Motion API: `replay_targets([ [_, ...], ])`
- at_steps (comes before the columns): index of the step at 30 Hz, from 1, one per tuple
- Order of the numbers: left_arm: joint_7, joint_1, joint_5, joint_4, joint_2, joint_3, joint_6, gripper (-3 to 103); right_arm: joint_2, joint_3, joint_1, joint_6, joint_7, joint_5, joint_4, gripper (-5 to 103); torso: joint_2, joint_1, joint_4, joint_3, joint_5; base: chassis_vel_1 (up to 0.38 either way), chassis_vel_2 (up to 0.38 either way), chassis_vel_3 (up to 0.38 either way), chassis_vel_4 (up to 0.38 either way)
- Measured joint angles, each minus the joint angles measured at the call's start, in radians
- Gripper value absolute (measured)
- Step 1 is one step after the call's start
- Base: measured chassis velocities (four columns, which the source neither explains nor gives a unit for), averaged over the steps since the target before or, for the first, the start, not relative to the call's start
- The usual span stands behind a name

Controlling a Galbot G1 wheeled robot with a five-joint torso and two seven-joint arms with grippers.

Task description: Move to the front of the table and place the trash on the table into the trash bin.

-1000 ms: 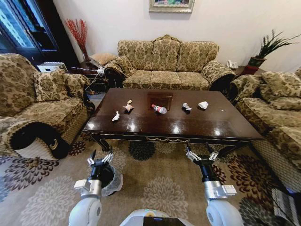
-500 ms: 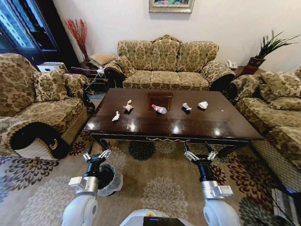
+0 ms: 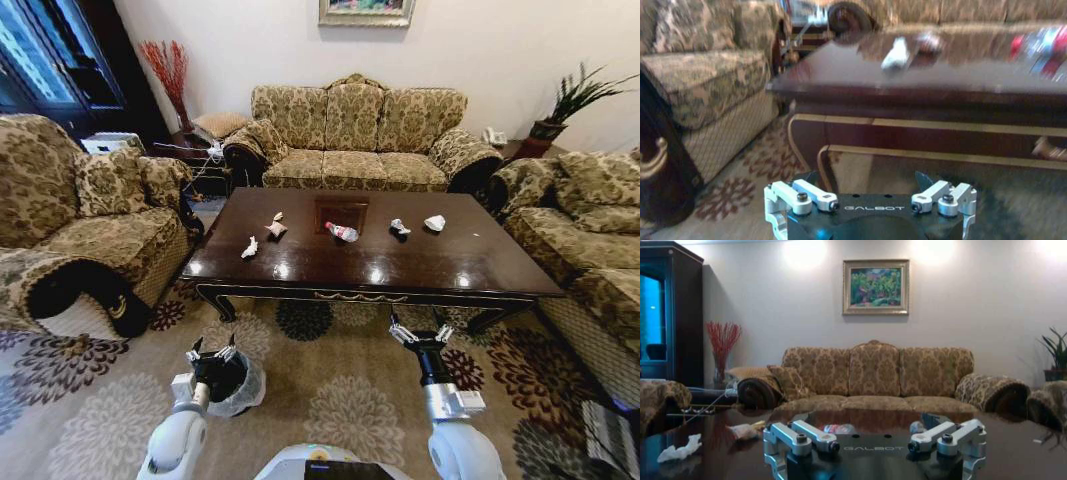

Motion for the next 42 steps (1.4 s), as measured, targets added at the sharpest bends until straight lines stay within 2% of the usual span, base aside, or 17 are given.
replay_targets([
  [2, 0.007, -0.033, 0.011, 0.082, 0.026, 0.01, 0.011, 100, -0.002, -0.001, -0.002, 0.024, -0.007, 0.022, -0.012, 100, 0.0, 0.0, -0.0001, 0.0, -0.0002, 0.19, 0.214, -0.202, -0.207],
  [4, 0.012, -0.043, 0.017, 0.113, 0.036, 0.014, 0.015, 100, -0.002, -0.004, 0.0, 0.043, -0.008, 0.039, -0.018, 100, 0.0, 0.0, -0.0001, 0.0, -0.0002, 0.198, 0.221, -0.216, -0.196],
  [7, 0.027, -0.093, 0.062, 0.258, 0.067, 0.026, 0.029, 100, -0.001, -0.015, 0.013, 0.092, -0.024, 0.099, -0.032, 100, 0.0, 0.0, 0.0001, 0.0, -0.0007, 0.191, 0.17, -0.158, -0.15],
  [8, 0.027, -0.093, 0.062, 0.258, 0.067, 0.026, 0.029, 100, -0.001, -0.015, 0.013, 0.092, -0.024, 0.099, -0.032, 100, 0.0, 0.0, 0.0001, 0.0, -0.0007, 0.187, 0.122, -0.09, -0.133],
  [10, 0.043, -0.131, 0.09, 0.373, 0.084, 0.035, 0.027, 100, -0.005, -0.018, 0.018, 0.11, -0.047, 0.105, -0.037, 100, 0.0, 0.0, 0.0006, 0.0, -0.0009, 0.075, 0.084, -0.071, -0.103],
  [12, 0.051, -0.146, 0.093, 0.411, 0.089, 0.039, 0.024, 100, -0.006, -0.018, 0.018, 0.11, -0.052, 0.104, -0.038, 100, 0.0, 0.0, 0.0004, 0.0, -0.0007, 0.0, 0.0, 0.0, 0.0],
  [14, 0.087, -0.191, 0.096, 0.522, 0.103, 0.051, 0.007, 100, -0.007, -0.017, 0.014, 0.111, -0.059, 0.085, -0.038, 100, 0.0, 0.0, 0.0002, 0.0, -0.0003, -0.027, -0.024, 0.01, 0.013],
  [17, 0.111, -0.212, 0.089, 0.57, 0.11, 0.056, -0.003, 100, -0.007, -0.015, 0.01, 0.109, -0.057, 0.076, -0.038, 100, 0.0, 0.0, 0.0, 0.0, 0.0001, -0.054, -0.055, 0.03, 0.026],
  [19, 0.152, -0.251, 0.1, 0.66, 0.112, 0.058, -0.05, 100, -0.007, -0.014, 0.003, 0.1, -0.047, 0.06, -0.036, 100, 0.0, 0.0, -0.0002, 0.0, -0.0001, -0.038, -0.015, 0.051, 0.024],
  [29, 0.194, -0.331, 0.129, 0.841, 0.117, 0.058, -0.104, 100, -0.015, -0.02, 0.002, 0.073, -0.028, 0.037, -0.03, 100, 0.0, 0.0, 0.0001, 0.0, -0.0002, -0.002, -0.001, 0.005, 0.001],
  [37, 0.226, -0.4, 0.123, 0.902, 0.104, 0.071, -0.094, 97, -0.023, -0.017, -0.009, 0.062, -0.014, 0.034, -0.033, 100, 0.0, 0.0, 0.0, 0.0, -0.0002, 0.0, 0.0, 0.0, 0.0],
  [42, 0.233, -0.445, 0.139, 0.939, 0.084, 0.083, -0.067, 89, -0.028, -0.014, -0.009, 0.055, -0.005, 0.038, -0.041, 100, 0.0, 0.0, 0.0001, 0.0, 0.0001, 0.0, 0.0, 0.0, 0.0],
])
